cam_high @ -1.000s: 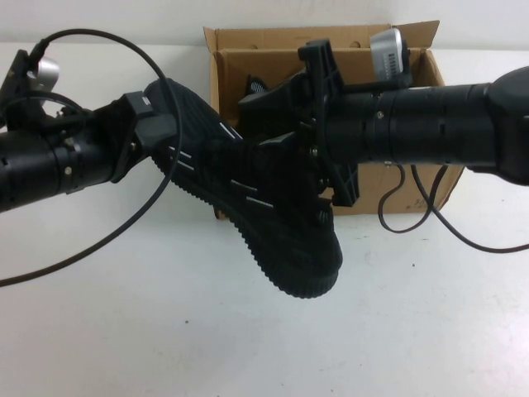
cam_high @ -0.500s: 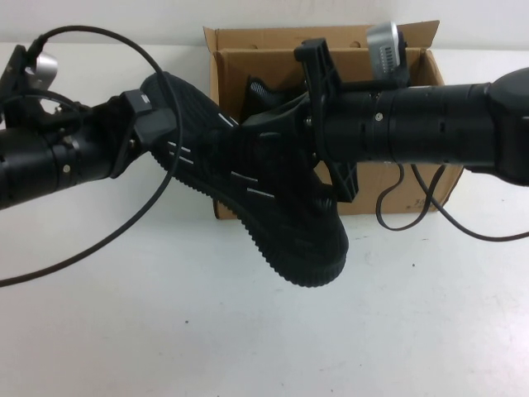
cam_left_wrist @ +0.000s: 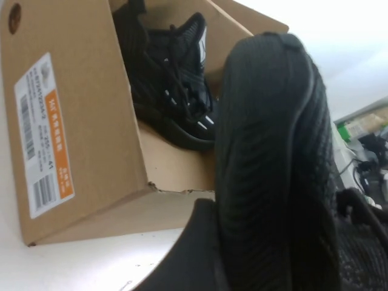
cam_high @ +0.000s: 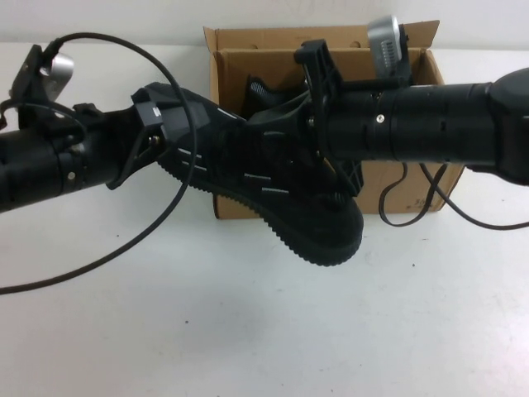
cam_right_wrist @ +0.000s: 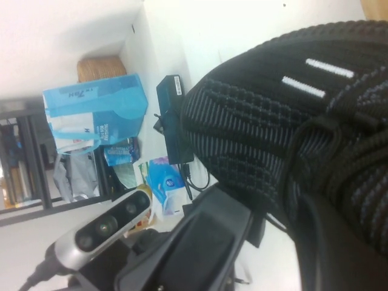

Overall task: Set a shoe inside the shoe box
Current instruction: Place the shoe in the shoe box

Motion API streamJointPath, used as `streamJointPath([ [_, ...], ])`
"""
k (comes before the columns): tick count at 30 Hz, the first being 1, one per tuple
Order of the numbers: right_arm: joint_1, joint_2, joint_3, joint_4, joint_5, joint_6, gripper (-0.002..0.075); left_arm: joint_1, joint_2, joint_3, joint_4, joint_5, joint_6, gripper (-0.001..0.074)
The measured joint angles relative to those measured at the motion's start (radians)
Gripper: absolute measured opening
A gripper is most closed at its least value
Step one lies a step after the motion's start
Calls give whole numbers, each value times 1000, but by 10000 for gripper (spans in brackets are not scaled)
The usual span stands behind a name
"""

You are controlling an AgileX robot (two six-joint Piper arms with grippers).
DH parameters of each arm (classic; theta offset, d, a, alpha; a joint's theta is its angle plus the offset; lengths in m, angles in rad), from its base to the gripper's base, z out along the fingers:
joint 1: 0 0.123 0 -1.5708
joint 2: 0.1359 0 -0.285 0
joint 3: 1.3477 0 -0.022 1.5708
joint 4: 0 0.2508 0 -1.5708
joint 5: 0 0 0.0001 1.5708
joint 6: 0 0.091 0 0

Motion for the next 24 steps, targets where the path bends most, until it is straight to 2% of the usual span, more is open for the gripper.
streamJointPath([
  [6,-49,0,0,0,56,-66,2,52,0,0,7,92,7,669],
  [11,-109,-23,0,0,123,-138,2,134,0,-2,11,203,35,670],
  [19,-204,-45,-2,2,228,-288,2,249,0,-8,14,250,82,667],
  [21,-225,-45,-22,-2,240,-329,2,271,0,-8,28,271,82,625],
  [24,-254,-43,-91,-54,248,-347,2,296,0,-8,83,316,93,411],
])
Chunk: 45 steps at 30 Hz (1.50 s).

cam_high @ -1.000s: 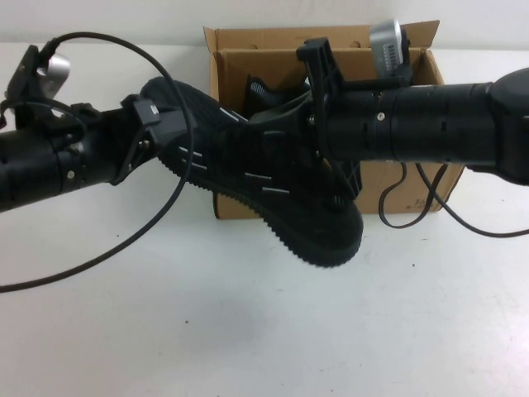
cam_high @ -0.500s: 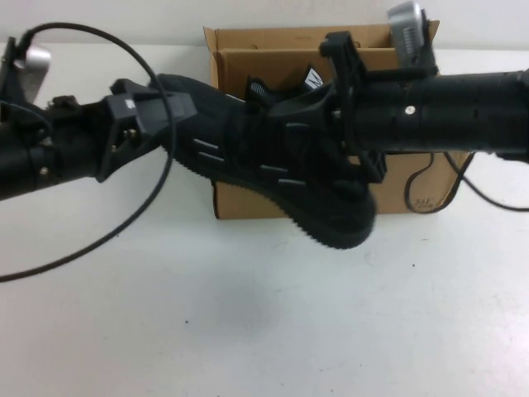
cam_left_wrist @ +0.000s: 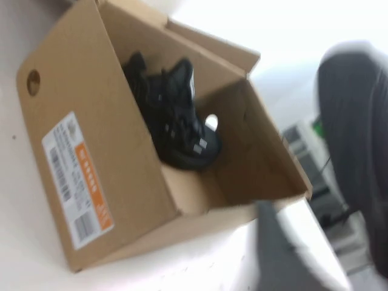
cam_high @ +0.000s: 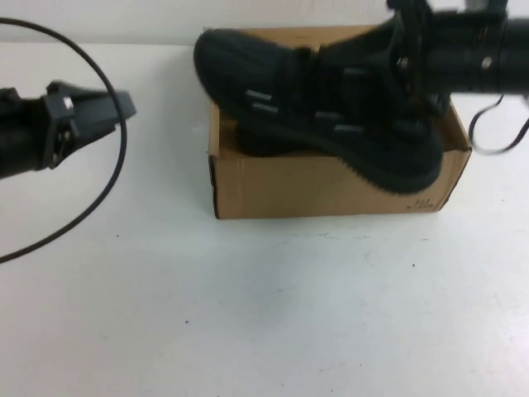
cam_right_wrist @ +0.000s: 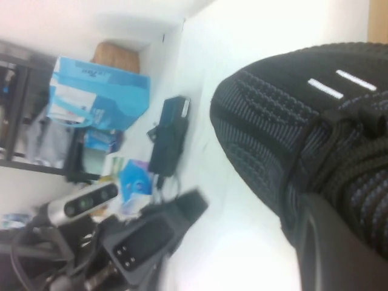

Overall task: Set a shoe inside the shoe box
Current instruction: Place the shoe in the shoe box

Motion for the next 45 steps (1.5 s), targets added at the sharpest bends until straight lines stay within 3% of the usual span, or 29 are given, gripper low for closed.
streamJointPath([
  [2,-14,13,-73,-73,11,21,2,18,0,0,42,30,16,202],
  [3,-16,21,-114,-114,19,33,2,25,0,0,56,40,24,132],
  [7,-21,101,-288,-278,103,93,2,59,0,0,99,92,45,27],
  [11,-21,225,-472,-398,248,117,2,66,0,0,126,119,53,6],
  [18,-59,419,-666,-432,366,89,1,66,0,0,144,133,55,1],
  [45,-92,623,-677,-396,358,30,14,66,-2,0,135,111,53,1],
])
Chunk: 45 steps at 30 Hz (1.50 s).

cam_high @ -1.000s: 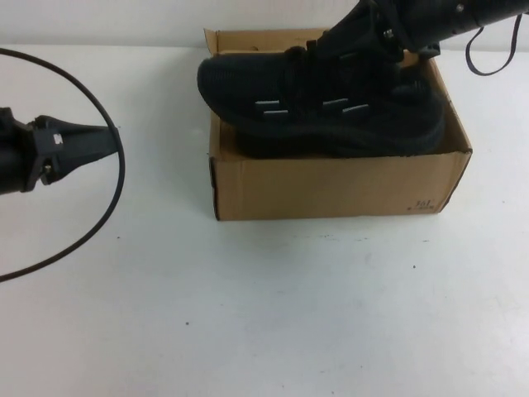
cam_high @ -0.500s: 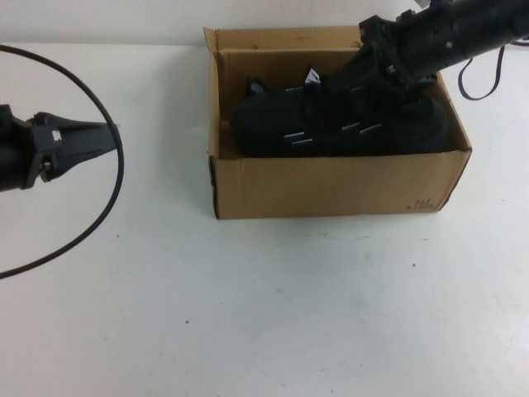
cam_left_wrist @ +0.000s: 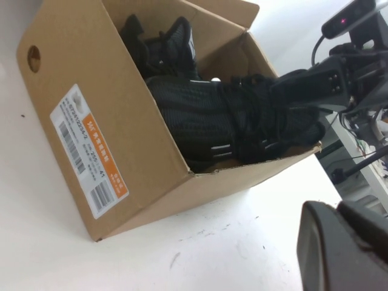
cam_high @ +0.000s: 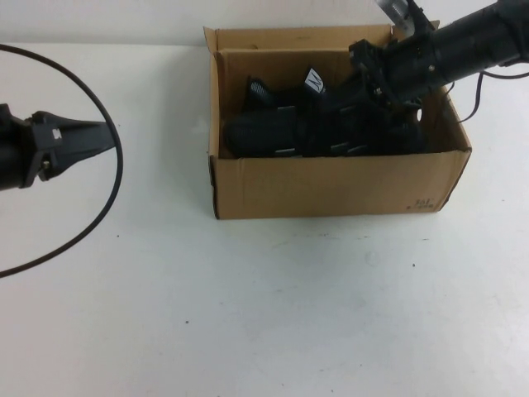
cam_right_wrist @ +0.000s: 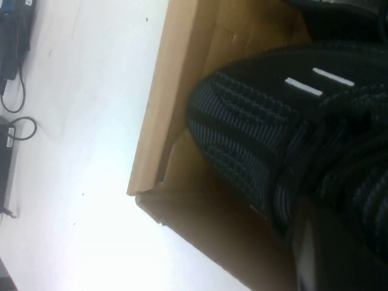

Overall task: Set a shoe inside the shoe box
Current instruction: Place the shoe in the shoe box

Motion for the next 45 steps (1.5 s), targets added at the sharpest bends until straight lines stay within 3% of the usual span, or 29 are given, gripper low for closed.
streamJointPath([
  [2,0,2,-1,0,6,2,59,0,0,0,-2,-5,0,1],
  [6,0,4,-1,0,11,2,276,0,0,0,-8,-12,0,1],
  [9,0,0,-4,-35,9,7,364,0,0,0,-8,-12,0,1],
  [17,0,-27,-25,-202,34,87,388,1,0,0,-8,13,-11,1],
  [25,0,-18,-27,-114,34,91,391,1,0,0,-8,23,-12,1],
  [37,-20,-88,-135,-258,41,91,293,5,-33,-8,54,122,25,1],
  [42,-24,-231,-158,-259,50,71,66,5,-164,-87,191,136,40,1],
  [45,-27,-321,-158,-233,57,42,10,5,-276,-152,308,97,14,1],
])
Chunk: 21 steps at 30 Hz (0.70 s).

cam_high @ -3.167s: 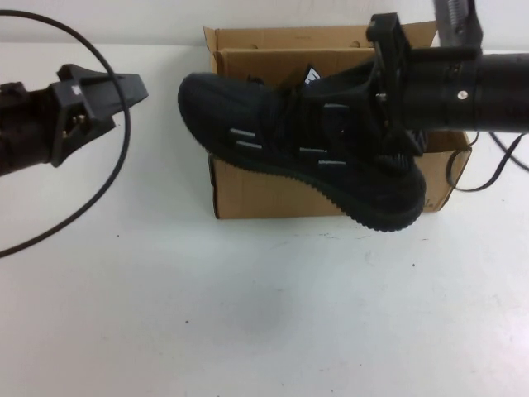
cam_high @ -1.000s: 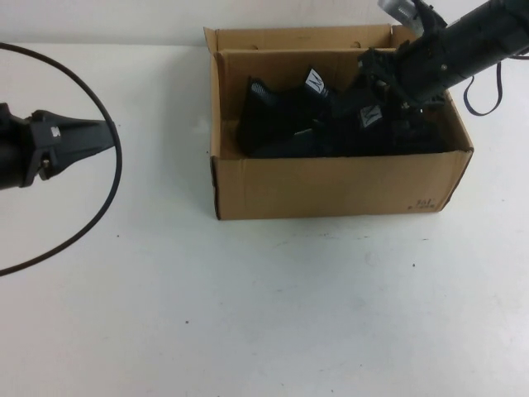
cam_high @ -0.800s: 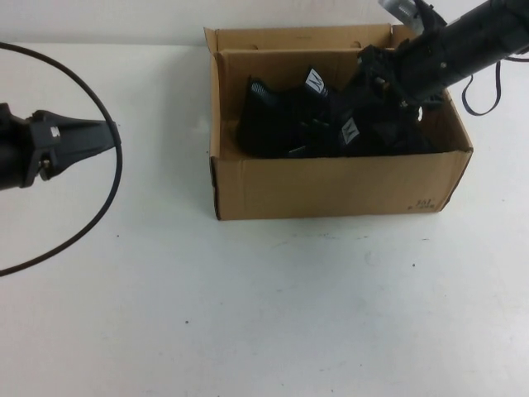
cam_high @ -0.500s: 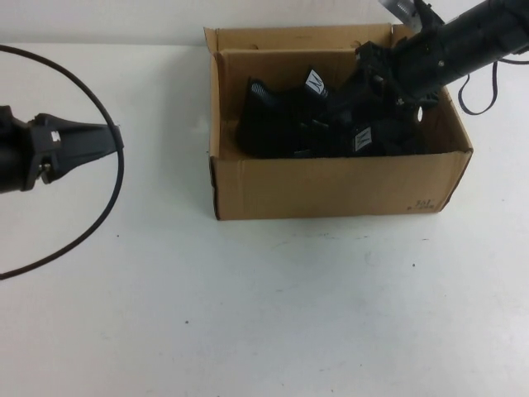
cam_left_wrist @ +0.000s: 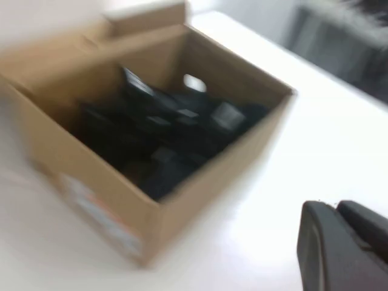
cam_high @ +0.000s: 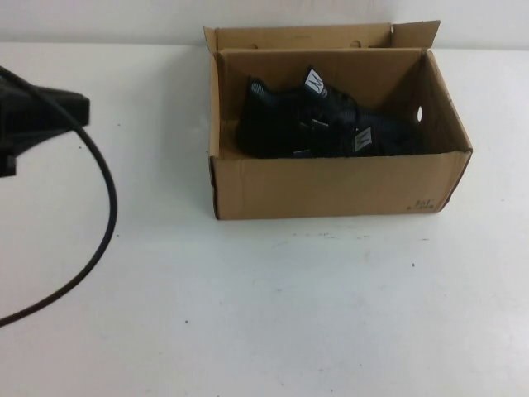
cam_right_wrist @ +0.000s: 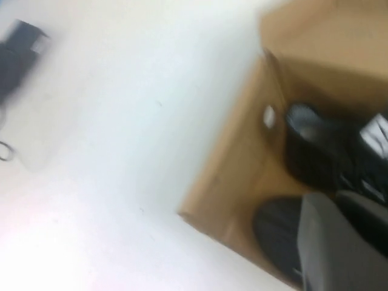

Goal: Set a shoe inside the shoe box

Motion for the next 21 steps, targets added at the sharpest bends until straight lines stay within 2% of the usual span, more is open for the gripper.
streamJointPath([
  [4,2,-136,-1,6,4,-36,-6,1,-172,-61,151,-100,-66,1],
  [7,9,-260,12,-59,-3,-48,-8,1,-274,-75,263,-163,-169,1],
  [12,8,-467,108,-165,-128,-57,-8,-11,-369,-77,397,-181,-371,1],
  [16,8,-655,299,-186,-257,-116,-8,-54,-401,-75,361,-190,-418,1],
  [21,8,-905,638,-189,-403,-202,-9,-101,-449,-32,209,-195,-325,1],
])
